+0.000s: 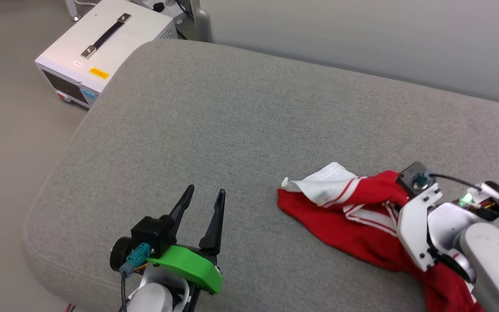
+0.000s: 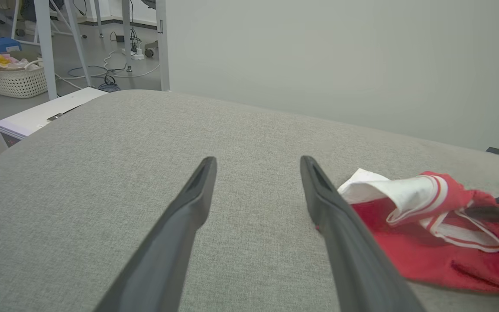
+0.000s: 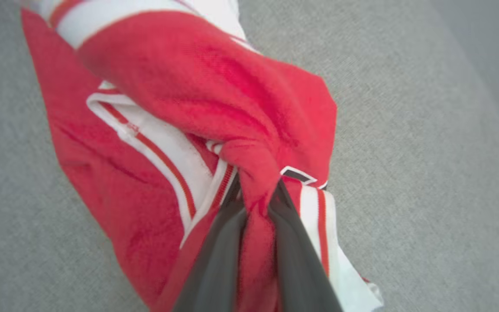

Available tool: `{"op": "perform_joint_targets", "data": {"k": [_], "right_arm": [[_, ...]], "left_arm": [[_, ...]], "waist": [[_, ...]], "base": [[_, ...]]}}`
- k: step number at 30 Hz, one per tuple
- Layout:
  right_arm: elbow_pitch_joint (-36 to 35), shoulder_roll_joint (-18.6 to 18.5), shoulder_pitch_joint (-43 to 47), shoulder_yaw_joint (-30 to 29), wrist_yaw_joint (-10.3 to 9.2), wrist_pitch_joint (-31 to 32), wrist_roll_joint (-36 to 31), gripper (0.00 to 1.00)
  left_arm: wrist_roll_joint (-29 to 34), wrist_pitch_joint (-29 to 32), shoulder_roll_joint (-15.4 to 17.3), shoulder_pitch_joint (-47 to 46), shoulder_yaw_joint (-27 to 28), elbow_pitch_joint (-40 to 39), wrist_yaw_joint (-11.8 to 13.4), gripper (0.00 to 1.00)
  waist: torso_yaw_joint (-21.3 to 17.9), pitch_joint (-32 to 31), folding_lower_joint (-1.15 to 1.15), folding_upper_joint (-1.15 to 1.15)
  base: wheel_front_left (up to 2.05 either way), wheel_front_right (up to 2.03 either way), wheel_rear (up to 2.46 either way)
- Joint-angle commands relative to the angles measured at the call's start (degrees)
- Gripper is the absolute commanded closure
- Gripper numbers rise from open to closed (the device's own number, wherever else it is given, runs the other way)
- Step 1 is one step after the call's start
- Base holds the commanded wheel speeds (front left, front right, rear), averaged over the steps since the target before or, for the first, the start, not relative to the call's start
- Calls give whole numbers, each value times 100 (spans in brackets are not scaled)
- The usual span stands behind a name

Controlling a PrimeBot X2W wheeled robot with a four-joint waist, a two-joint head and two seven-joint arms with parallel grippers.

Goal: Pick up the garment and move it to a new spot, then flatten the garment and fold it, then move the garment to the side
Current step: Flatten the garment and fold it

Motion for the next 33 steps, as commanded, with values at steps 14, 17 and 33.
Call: {"op": "perform_joint_targets", "data": {"k": [14, 17, 33], "right_arm": [[96, -993, -1503, -899, -4, -480, -378, 100], [74, -950, -1375, -670, -4, -750, -668, 100], [605, 333, 516, 1325, -4, -1083, -314, 100]], "left_arm": [[96, -24, -41, 219, 80, 23, -46, 0], [111, -24, -41, 288, 118, 3, -50, 0], [153, -24, -27, 323, 140, 35, -62, 0]], "waist": [[101, -553, -1, 0], [126, -571, -1, 0], [30, -547, -1, 0]], "base": [[0, 0, 0], [0, 0, 0], [0, 0, 0]]}}
